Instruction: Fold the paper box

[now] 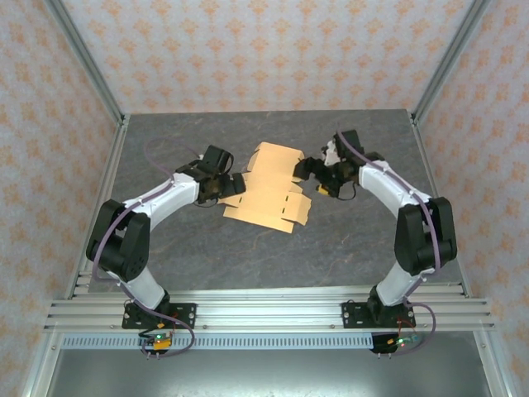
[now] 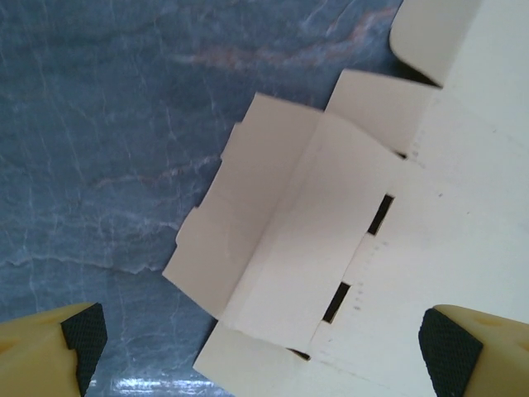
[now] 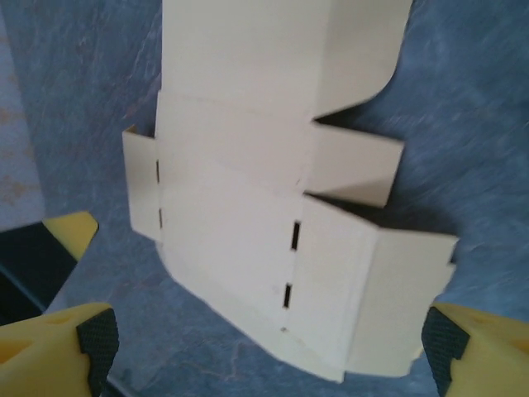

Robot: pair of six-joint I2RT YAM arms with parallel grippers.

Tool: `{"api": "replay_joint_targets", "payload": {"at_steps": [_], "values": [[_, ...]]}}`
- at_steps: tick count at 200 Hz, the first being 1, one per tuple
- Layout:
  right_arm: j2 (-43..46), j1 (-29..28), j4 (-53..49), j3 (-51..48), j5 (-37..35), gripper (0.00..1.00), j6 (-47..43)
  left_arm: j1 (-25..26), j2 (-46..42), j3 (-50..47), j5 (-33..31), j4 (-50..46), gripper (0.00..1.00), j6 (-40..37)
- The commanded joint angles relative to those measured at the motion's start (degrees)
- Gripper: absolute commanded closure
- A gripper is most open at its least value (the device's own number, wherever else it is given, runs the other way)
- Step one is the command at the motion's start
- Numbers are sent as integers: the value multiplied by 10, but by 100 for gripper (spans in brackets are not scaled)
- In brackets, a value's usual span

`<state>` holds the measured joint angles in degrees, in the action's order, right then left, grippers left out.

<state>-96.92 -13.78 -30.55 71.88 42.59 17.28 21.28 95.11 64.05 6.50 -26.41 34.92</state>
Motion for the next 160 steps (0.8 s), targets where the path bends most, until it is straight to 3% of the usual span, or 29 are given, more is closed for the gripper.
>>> {"api": "replay_joint_targets", "payload": {"at_steps": [1,51,67,126,160], "values": [[-59,-5,-57,46,12,9,-117,1,-14,-22,25,33,0,33],[-193,-31,-102,157,-3,14,-174,3,-49,-59,37,37,0,49],[-221,-43,-114,170,11,17,-181,3,-60,-59,14,8,0,36],[-172,-81,-32,62,109,23,-126,2,-64,-74,-9,-6,0,41],[-170,-119,22,24,154,28,-95,1,-38,-68,20,26,0,47]]}}
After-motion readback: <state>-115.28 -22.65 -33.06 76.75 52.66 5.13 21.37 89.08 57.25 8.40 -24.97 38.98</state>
